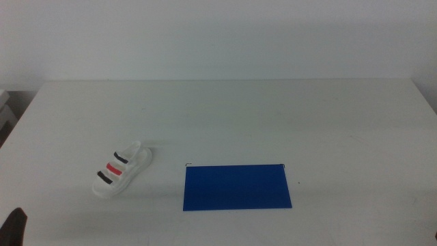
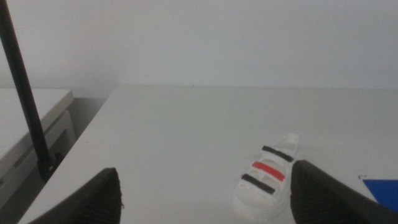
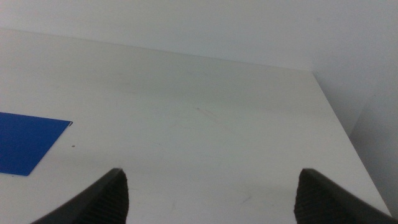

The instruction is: Use one arm to grab the shoe from the table and place it on the mat.

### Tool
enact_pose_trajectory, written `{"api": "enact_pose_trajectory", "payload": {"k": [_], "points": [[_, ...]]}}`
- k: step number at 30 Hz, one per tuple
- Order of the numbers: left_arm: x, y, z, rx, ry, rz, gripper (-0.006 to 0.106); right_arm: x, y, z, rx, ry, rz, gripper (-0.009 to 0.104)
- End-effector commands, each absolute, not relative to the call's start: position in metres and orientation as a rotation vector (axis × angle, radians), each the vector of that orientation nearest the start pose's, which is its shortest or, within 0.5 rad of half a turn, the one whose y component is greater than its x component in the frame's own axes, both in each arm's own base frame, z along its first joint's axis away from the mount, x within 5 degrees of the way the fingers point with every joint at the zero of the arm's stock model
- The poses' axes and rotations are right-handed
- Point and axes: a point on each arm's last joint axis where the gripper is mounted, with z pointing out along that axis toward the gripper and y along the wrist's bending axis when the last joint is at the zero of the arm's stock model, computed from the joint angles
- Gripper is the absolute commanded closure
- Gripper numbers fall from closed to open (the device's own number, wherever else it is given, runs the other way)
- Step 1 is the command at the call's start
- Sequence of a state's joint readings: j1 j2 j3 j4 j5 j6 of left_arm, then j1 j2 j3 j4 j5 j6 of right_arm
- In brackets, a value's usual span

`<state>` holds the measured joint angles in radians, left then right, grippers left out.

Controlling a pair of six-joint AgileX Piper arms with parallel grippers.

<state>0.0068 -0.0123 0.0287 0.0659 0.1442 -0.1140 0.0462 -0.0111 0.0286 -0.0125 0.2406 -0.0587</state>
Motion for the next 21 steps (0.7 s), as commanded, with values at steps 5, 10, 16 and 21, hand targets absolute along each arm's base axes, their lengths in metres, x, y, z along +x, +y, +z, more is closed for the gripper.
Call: {"api": "enact_pose_trajectory", "payload": {"k": [5,10,16,21], "points": [[0.064,0.0,0.209,-0.052,1.556,-0.049,0.007,0.057,0.002,0.187,-0.111,1.674,-0.038,0.017],[0.074,0.0,0.234,-0.052,1.576,-0.049,0.007,0.057,0.002,0.187,-0.111,1.674,-0.038,0.017],[0.089,-0.003,0.267,-0.028,1.59,-0.072,0.007,0.057,0.002,0.187,-0.111,1.674,-0.038,0.017],[0.108,-0.011,0.289,0.048,1.618,-0.112,0.007,0.057,0.002,0.187,-0.111,1.674,-0.038,0.017]]}}
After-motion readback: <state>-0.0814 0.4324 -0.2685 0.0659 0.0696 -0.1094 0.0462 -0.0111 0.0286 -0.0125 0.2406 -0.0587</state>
